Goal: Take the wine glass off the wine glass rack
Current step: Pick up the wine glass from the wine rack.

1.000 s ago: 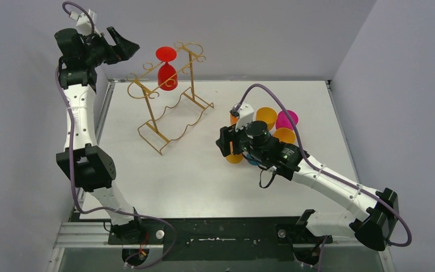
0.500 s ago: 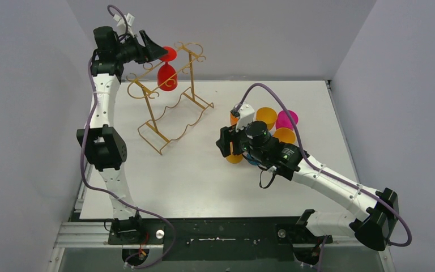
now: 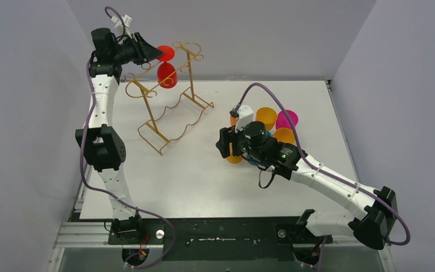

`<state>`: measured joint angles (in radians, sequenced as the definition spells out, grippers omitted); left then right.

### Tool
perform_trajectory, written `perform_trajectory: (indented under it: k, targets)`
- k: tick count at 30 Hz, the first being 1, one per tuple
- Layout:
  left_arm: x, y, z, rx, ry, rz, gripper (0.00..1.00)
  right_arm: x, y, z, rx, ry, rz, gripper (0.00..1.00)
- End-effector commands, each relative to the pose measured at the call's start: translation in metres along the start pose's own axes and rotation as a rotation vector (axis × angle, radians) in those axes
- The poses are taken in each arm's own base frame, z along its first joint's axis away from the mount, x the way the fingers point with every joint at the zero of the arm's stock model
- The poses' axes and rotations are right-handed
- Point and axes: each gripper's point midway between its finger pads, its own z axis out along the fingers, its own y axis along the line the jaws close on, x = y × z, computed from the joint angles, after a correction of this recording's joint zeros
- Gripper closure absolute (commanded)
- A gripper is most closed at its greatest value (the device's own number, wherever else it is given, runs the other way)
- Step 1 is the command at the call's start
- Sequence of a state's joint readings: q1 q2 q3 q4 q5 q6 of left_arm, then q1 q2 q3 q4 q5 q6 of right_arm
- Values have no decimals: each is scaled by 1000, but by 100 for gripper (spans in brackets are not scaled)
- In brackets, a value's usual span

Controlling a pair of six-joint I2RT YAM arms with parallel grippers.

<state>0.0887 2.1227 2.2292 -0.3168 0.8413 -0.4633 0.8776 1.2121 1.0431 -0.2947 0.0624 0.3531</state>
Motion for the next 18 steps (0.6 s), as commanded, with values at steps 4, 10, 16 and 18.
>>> perform_trajectory:
  k: [4,10,16,18]
  targets:
    - [-16,-28,-13,93,-38,15,81,-8,3,1,-1,-9,17,34]
    - [-22,-33,-18,103,-56,14,89,-5,1,0,15,4,31,34]
    - [-26,-35,-21,102,-67,8,96,-3,0,2,22,9,45,34]
    - [-27,-37,-21,112,-73,-9,98,-2,-1,3,31,17,45,34]
